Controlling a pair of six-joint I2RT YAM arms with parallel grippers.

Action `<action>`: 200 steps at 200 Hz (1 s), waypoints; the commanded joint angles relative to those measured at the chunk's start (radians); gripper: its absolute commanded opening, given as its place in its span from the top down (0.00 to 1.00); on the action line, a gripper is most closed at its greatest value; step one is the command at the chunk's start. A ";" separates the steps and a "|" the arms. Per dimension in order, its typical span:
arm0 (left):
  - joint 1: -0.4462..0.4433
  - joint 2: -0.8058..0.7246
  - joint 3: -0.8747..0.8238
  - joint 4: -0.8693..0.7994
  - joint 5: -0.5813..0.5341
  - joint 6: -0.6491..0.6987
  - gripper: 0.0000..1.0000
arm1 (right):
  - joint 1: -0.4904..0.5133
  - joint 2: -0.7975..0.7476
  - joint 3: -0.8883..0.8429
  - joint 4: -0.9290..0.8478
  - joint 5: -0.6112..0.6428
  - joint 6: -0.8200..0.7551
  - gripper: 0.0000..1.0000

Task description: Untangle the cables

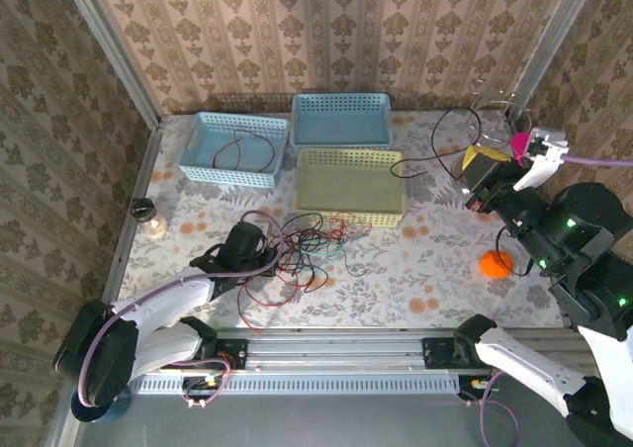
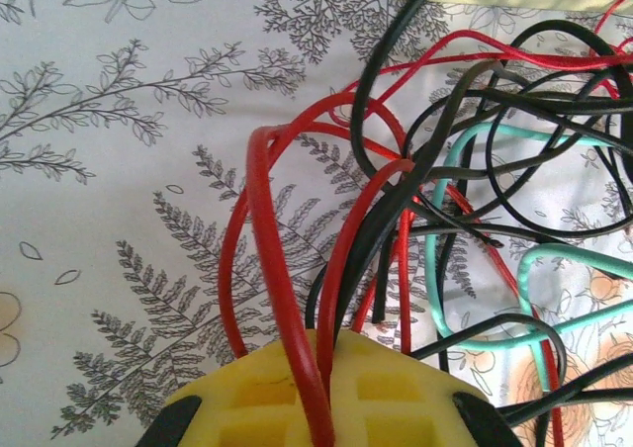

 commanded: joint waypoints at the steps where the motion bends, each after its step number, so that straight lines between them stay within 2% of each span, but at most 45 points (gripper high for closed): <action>1: 0.008 -0.037 0.001 0.009 0.044 -0.002 1.00 | -0.004 0.032 -0.001 0.022 -0.013 -0.007 1.00; 40: 0.006 -0.155 0.041 -0.059 0.092 0.015 1.00 | -0.004 0.045 -0.093 0.046 -0.032 0.021 1.00; 60: 0.006 -0.209 0.071 -0.113 0.096 0.036 0.79 | -0.004 0.056 -0.123 0.052 -0.040 0.028 1.00; 93: 0.006 -0.285 0.080 -0.134 0.108 0.045 0.29 | -0.004 0.096 -0.142 0.069 -0.070 0.038 1.00; 100: 0.006 -0.304 0.085 -0.144 0.097 0.041 0.22 | -0.004 0.110 -0.143 0.074 -0.076 0.037 1.00; 104: 0.008 -0.315 0.088 -0.151 0.087 0.040 0.13 | -0.004 0.116 -0.145 0.079 -0.080 0.037 1.00; 114: 0.009 -0.340 0.100 -0.172 0.064 0.039 0.01 | -0.003 0.134 -0.151 0.084 -0.088 0.035 1.00; 127: 0.010 -0.380 0.120 -0.215 0.009 0.027 0.00 | -0.004 0.164 -0.160 0.130 -0.094 0.032 1.00; 170: 0.011 -0.513 0.180 -0.446 -0.284 -0.088 0.00 | -0.011 0.305 -0.141 0.218 -0.117 0.032 1.00; 200: 0.012 -0.577 0.216 -0.549 -0.386 -0.121 0.00 | -0.043 0.407 -0.114 0.275 -0.136 0.044 1.00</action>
